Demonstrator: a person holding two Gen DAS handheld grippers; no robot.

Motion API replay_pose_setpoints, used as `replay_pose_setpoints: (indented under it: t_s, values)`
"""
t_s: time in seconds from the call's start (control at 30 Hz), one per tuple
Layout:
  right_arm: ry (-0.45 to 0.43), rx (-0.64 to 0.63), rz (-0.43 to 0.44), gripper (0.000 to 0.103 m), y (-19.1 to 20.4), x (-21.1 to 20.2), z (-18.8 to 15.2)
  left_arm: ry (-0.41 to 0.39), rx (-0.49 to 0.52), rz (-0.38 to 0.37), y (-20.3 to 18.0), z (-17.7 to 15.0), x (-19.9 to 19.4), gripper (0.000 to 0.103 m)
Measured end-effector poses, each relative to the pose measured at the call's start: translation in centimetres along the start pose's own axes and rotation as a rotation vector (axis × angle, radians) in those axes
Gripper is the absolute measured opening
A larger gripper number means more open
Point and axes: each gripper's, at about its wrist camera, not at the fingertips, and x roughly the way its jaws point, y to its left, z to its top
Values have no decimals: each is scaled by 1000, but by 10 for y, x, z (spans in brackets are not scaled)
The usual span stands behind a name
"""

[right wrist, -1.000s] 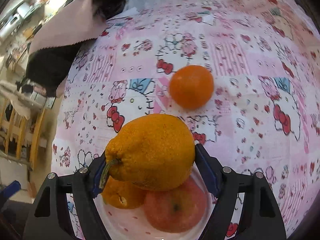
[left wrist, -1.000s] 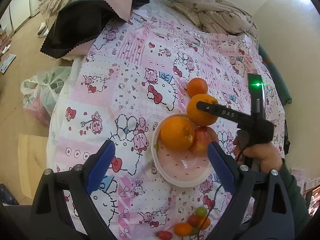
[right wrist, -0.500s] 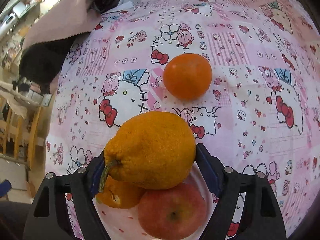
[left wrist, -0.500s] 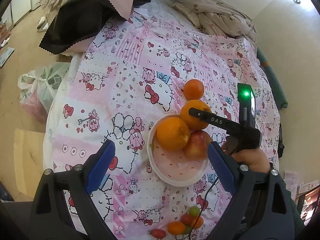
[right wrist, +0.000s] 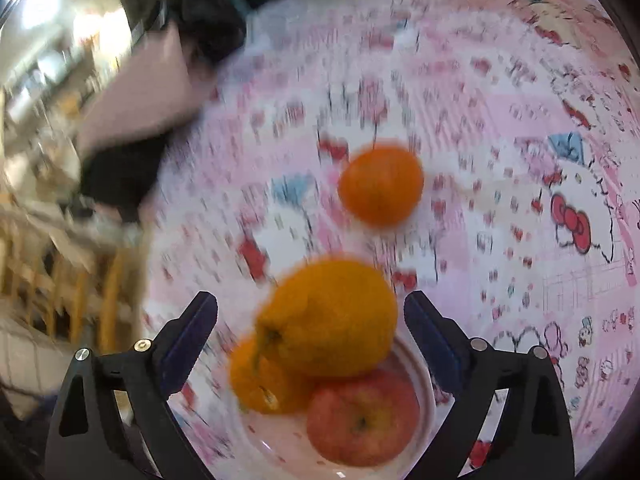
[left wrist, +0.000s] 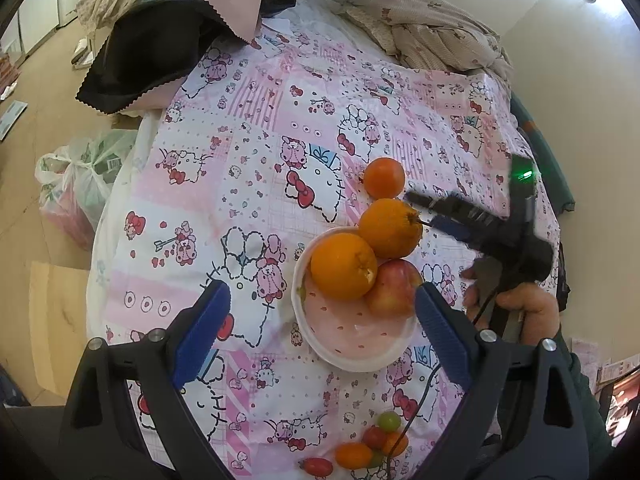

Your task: Organize fruits

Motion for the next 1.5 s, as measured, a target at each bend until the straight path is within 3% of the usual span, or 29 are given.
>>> replay_pose_setpoints:
  t_s: [0.07, 0.1, 0.17, 0.27, 0.37, 0.4, 0.5, 0.63, 0.77, 0.9, 1.1, 1.27, 1.3, 1.33, 1.37, 1.4, 1.5]
  values:
    - [-65, 84, 4, 100, -12, -9, 14, 1, -4, -1, 1, 0, 0, 91]
    - [-65, 126, -36, 101, -20, -6, 23, 1, -5, 2, 1, 0, 0, 91]
    - [-6, 186, -113, 101, -34, 13, 39, 6, -7, 5, 2, 0, 2, 91]
    - [79, 196, -115, 101, -43, 47, 56, 15, -8, 8, 1, 2, 7, 91]
    - [98, 179, -150, 101, -42, 69, 68, 12, 0, 14, 1, 4, 9, 91]
    - [124, 181, -166, 100, -43, 77, 71, 11, -1, 15, 2, 4, 8, 91]
    - [198, 204, -184, 79, -48, 101, 72, 11, -4, 21, 4, 5, 10, 91]
    - [187, 188, -163, 75, -46, 110, 75, 21, -2, 27, 5, 6, 13, 91]
    - [135, 144, -124, 72, -41, 96, 73, 26, 2, 35, 5, 5, 15, 91]
    - [7, 53, -75, 71, -26, 37, 52, 28, 13, 51, 4, 4, 13, 91]
    - [-96, 0, -10, 71, -3, -53, -20, 16, -12, 56, 7, 2, 6, 91]
    - [-141, -10, 10, 68, 7, -72, -66, 0, -14, 57, 5, 0, 2, 91]
    - [-133, -16, 17, 61, 7, -70, -72, -4, -8, 60, 4, -1, 2, 91]
    - [-119, -12, 30, 30, 7, -68, -75, -6, -3, 62, 4, -1, 1, 91]
    - [-106, -8, 80, 20, 8, -65, -76, -6, 1, 65, 3, -2, 2, 91]
    - [-105, -15, 72, 12, 10, -67, -76, -6, 4, 68, 3, -3, 2, 91]
    - [-89, -94, -42, 14, 20, -55, -75, -6, 7, 77, 4, -4, 4, 91]
